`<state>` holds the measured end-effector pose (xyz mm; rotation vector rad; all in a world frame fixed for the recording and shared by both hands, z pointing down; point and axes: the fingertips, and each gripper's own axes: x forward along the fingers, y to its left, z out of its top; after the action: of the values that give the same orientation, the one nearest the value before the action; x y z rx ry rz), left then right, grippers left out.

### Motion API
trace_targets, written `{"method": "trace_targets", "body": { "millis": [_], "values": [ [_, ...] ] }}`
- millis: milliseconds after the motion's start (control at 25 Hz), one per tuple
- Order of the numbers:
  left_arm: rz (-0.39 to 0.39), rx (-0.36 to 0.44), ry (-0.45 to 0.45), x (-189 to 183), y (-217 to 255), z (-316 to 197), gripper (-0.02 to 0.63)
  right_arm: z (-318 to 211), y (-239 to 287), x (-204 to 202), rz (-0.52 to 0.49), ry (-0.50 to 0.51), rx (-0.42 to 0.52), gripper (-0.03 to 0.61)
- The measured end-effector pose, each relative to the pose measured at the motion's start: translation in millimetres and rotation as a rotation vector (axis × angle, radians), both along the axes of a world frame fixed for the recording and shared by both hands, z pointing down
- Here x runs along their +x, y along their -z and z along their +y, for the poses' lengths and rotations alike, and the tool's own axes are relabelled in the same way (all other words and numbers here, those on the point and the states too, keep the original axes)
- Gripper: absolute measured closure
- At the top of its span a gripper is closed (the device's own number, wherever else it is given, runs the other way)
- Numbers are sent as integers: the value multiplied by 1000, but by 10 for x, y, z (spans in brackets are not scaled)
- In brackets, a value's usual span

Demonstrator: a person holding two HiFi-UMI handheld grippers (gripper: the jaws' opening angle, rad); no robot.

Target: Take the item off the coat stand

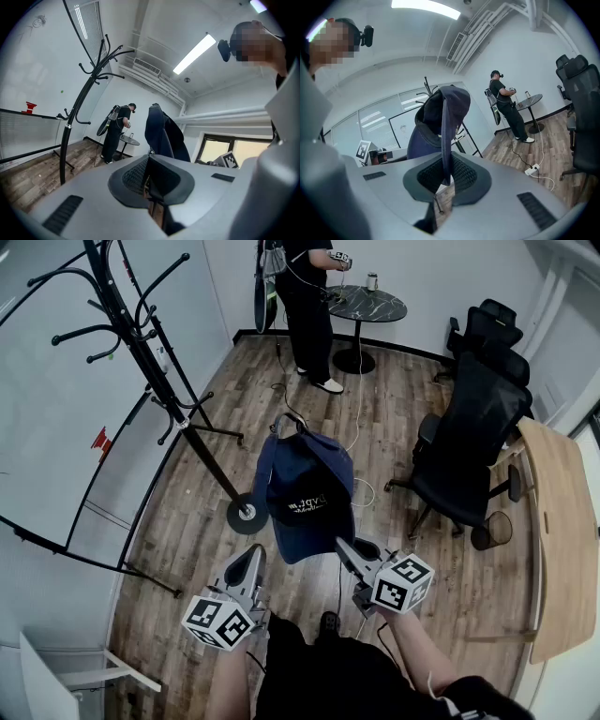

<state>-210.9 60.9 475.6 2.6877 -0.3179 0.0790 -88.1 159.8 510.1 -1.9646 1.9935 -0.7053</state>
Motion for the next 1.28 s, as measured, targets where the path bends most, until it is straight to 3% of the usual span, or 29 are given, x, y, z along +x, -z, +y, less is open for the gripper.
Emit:
{"method": "trace_targets", "body": {
  "millis": [320,800,1280],
  "values": [
    [2,17,1,-9,59,102,598,62,105,-19,-4,-1,16,534],
    [-28,4,31,-26,-38,167,600,-8,83,105,-94,12,54,534],
    [-1,-5,1,432,-39,-786,600,-847,295,410,-78,-5,78,534]
  ]
}}
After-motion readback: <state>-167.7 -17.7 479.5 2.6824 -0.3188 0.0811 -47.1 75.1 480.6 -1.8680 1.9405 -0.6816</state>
